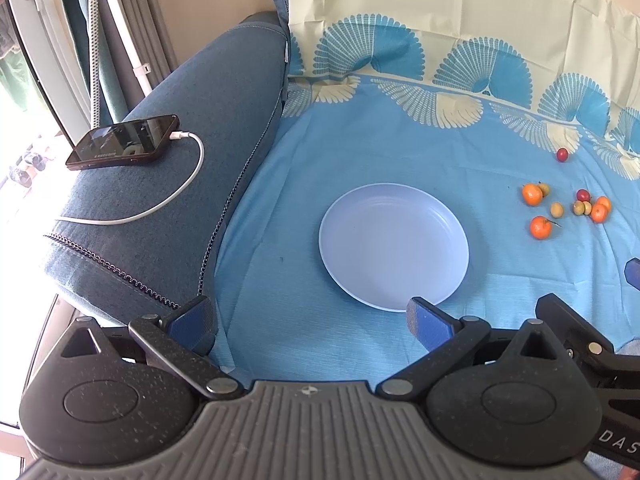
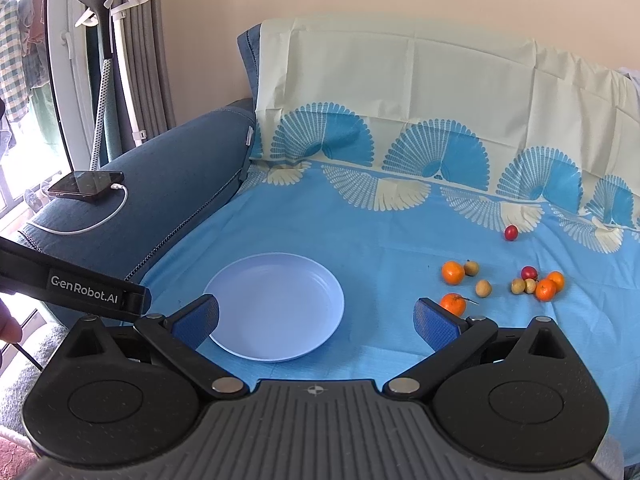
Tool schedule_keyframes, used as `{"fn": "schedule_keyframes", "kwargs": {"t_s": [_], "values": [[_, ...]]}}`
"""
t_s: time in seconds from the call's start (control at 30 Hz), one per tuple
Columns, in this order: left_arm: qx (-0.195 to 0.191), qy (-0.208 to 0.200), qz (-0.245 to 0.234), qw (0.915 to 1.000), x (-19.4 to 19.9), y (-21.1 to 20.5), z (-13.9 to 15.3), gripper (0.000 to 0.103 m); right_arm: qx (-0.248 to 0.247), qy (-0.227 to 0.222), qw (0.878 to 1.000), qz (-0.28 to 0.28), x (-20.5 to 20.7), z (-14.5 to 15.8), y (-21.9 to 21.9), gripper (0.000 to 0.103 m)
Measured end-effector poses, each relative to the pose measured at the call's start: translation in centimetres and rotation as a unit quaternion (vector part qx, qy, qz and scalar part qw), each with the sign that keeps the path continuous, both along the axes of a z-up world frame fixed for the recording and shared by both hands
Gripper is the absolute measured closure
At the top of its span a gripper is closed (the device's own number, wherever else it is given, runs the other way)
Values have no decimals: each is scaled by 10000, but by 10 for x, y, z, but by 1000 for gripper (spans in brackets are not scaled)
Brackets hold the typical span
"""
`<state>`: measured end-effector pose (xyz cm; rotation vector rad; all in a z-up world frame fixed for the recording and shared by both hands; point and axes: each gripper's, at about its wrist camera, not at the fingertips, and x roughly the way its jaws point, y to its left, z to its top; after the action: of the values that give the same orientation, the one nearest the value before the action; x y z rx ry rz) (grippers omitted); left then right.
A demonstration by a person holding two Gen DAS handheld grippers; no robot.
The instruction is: Organize fruits
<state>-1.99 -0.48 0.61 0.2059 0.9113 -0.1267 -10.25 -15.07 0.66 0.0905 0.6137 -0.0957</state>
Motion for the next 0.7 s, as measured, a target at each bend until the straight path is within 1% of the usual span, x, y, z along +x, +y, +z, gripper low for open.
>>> {"fn": "schedule_keyframes", "kwargs": {"t_s": [0.4, 0.7], "values": [[23, 71, -66, 10000, 0, -2, -3, 0, 48, 24, 10000, 7, 1, -4, -2, 0], [101, 106, -62, 9999, -1, -7, -4, 0, 158, -24, 9998, -109, -1, -6, -7, 0]]}}
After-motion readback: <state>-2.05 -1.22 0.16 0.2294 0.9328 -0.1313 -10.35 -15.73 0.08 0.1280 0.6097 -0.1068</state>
